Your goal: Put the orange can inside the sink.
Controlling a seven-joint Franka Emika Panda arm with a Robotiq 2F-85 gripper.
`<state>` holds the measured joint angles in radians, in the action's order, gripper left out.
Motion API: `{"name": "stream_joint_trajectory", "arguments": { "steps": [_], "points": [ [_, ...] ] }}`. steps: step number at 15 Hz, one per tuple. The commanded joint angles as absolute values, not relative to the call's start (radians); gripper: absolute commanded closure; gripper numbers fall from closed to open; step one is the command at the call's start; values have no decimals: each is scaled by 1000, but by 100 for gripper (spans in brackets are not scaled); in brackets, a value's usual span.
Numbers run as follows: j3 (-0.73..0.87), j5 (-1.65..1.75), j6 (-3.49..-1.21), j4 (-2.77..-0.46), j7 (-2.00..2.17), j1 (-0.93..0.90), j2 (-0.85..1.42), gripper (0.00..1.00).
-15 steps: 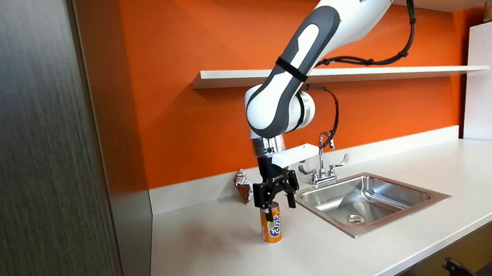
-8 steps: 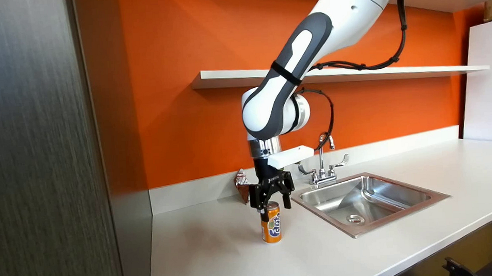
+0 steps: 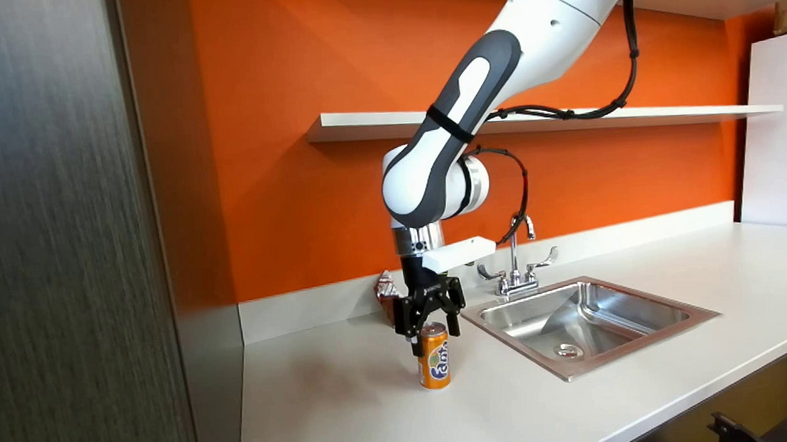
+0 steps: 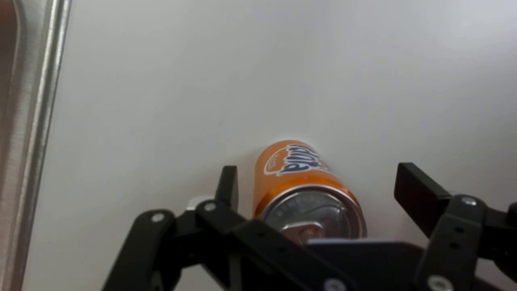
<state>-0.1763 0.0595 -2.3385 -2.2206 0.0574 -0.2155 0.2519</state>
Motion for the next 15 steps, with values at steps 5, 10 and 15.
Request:
{"name": "stream_joint_trajectory", "arguments": {
  "steps": [5,10,15],
  "points": [
    [-174,68,-2327,-2166,39,-215,295,0],
    [-170,71,-2326,-2152,41,-215,307,0],
    [-165,72,-2321,-2144,42,-213,313,35]
  ]
}}
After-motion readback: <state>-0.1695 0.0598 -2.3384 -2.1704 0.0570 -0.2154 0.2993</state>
